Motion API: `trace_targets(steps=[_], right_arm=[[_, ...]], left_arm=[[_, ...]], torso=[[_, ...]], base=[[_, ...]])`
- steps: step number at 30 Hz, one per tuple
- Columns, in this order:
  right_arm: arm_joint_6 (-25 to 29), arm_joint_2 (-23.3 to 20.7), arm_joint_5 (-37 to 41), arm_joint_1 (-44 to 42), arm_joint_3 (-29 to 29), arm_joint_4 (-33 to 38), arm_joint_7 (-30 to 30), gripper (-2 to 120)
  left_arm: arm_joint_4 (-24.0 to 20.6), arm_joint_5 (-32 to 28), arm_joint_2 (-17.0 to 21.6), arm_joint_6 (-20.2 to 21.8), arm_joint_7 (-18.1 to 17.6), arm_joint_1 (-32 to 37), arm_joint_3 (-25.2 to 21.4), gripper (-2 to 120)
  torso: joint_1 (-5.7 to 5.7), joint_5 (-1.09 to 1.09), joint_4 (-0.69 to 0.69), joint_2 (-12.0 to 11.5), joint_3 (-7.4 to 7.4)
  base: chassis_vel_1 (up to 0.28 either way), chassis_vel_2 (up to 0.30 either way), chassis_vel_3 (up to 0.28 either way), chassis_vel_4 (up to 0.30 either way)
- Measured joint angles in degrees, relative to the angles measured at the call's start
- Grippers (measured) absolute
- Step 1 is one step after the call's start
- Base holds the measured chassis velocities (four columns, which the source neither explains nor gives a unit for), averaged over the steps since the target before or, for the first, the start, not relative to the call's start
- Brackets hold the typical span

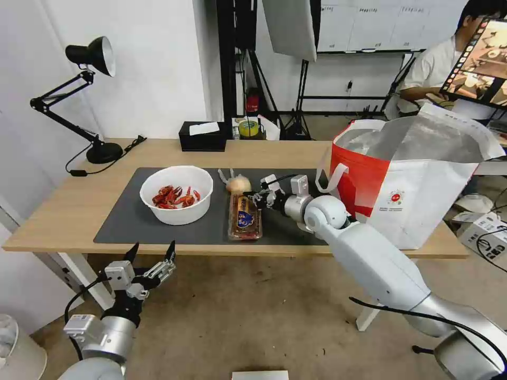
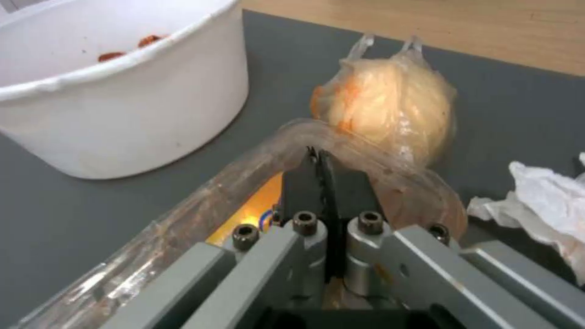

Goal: Pick up the trash from the table and place it into the takeout bag.

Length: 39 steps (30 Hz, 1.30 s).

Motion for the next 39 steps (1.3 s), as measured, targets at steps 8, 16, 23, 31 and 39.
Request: trace_targets(steps=[8, 16, 23, 31, 39], right_arm=[[-0.11, -0.03, 0.07, -0.16, 0.10, -0.80, -0.01, 0], [-0.41, -0.14, 0.51, -0.37, 0.28, -0.49, -0.01, 0], [-0.65, -0.08, 0.64, -0.66, 0.24, -0.10, 0.05, 0], [-1.13, -0.44, 1.09, -1.14, 0.26, 1.31, 0.21, 0], [-1.28, -1.11, 1.10, -1.75, 0.61, 2.85, 0.41, 0]], left_arm=[[1.38, -2.18, 2.60, 2.37, -0.02, -3.10, 1.09, 100], [2.50, -17.81, 6.69, 4.37, 0.71, -7.36, 3.28, 100], [1.80, -37.43, 12.81, 10.68, -1.50, -12.13, 3.84, 100], [3.74, -56.14, 21.74, 17.75, -3.62, -19.30, 5.81, 100], [7.67, -59.96, 23.25, 19.37, -5.31, -25.55, 9.14, 100]], torso=[[0.00, 0.00, 0.00, 0.00, 0.00], [0.00, 0.00, 0.00, 0.00, 0.00], [0.00, 0.00, 0.00, 0.00, 0.00], [0.00, -0.01, 0.00, 0.00, 0.00], [0.00, -0.01, -0.01, 0.00, 0.00]], base=[[0.000, 0.000, 0.000, 0.000], [0.000, 0.000, 0.000, 0.000], [0.000, 0.000, 0.000, 0.000], [0.000, 0.000, 0.000, 0.000], [0.000, 0.000, 0.000, 0.000]])
